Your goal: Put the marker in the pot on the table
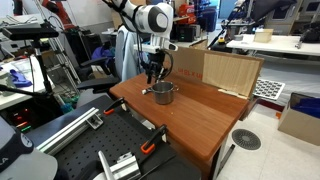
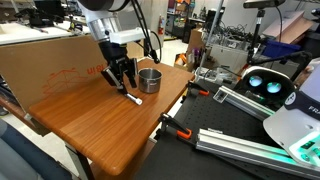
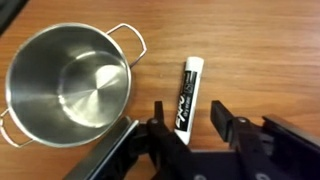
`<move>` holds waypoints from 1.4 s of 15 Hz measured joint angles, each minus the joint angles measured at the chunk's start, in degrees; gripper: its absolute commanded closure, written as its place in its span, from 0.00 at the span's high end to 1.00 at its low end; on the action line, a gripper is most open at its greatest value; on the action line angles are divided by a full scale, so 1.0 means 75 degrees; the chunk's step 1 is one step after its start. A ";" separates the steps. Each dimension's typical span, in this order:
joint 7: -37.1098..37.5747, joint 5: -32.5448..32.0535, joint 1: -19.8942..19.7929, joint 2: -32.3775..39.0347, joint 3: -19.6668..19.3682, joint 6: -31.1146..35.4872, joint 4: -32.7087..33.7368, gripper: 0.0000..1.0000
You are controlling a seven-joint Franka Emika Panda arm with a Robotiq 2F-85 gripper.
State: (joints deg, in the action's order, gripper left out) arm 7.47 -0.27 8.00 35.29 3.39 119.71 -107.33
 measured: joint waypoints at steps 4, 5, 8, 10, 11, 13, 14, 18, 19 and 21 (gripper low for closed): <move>-0.0002 -0.0033 0.0007 -0.0050 0.0011 0.0000 0.0041 1.00; -0.0002 -0.0033 0.0010 -0.0094 0.0021 0.0001 0.0045 1.00; -0.0004 -0.0021 0.0011 -0.0356 0.0085 0.0002 0.0032 1.00; -0.0036 0.0054 0.0007 -0.0703 0.0151 0.0008 -0.0069 1.00; -0.0058 0.0110 0.0002 -0.0918 0.0187 0.0007 -0.0156 1.00; -0.0105 0.0269 -0.0004 -0.1314 0.0247 0.0004 -0.0336 1.00; -0.0112 0.0282 -0.0006 -0.1421 0.0251 0.0004 -0.0423 1.00; -0.0141 0.0292 -0.0028 -0.1450 0.0250 0.0022 -0.0551 1.00; -0.0145 0.0294 -0.0027 -0.1450 0.0250 0.0023 -0.0551 1.00; -0.0150 0.0296 -0.0028 -0.1450 0.0250 0.0023 -0.0551 1.00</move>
State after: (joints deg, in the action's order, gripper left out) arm 6.34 1.95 7.79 24.41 5.27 119.88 -111.46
